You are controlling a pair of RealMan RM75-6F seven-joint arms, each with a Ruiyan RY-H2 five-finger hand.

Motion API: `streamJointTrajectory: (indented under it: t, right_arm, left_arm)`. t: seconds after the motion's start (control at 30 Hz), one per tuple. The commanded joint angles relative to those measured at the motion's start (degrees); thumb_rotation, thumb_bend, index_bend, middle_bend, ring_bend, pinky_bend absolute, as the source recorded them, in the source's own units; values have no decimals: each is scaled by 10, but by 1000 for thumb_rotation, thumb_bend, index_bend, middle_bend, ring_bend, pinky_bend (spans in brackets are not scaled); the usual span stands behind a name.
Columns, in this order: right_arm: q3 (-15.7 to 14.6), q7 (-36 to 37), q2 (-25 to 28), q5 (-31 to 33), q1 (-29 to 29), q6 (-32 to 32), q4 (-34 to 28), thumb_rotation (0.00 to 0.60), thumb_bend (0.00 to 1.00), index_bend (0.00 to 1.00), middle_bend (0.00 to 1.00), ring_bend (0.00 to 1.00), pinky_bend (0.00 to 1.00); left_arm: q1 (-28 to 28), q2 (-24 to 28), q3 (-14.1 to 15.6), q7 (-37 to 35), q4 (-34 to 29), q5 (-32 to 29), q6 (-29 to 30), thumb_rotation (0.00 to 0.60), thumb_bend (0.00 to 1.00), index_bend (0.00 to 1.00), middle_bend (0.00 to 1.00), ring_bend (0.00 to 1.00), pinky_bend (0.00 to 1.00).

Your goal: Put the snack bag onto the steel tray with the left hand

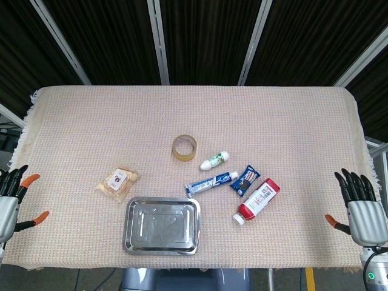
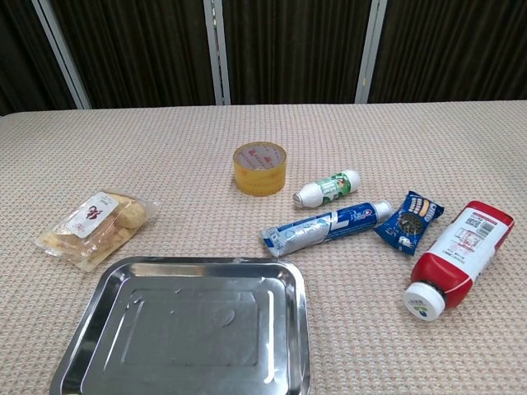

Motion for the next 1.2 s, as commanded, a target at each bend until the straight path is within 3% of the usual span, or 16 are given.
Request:
streamJointTrajectory:
  t: [0.03,0.27,0.6,0.9,1.2]
  right_arm:
    - [-1,0,-1,1,-1,0,1,600,55,14,7,0,23]
    - [-1,0,-2,1,2,-4,1,600,55,15,7,0,23]
    - [-1,4,2,4,-3,0,2,600,54,14,7,0,23]
    - [-1,9,7,7,-13,14,1,600,54,14,7,0,23]
    - [1,12,8,12,-18,17,3,600,55,14,7,0,23]
  left_arm:
    - [-3,-1,-1,1,0,-2,-6,530,93,169,0,0,0]
    - [-39,3,-9,0,2,-21,-71,530,82,133,0,0,0]
    - [-133,7,-34,25,-6,-74,-226,530,26,63,0,0,0]
    - [-216,-31,-43,75,21,-123,-350,536,0,0,0,0,0]
    - [-252,-104,-37,127,72,-157,-383,536,0,0,0,0,0]
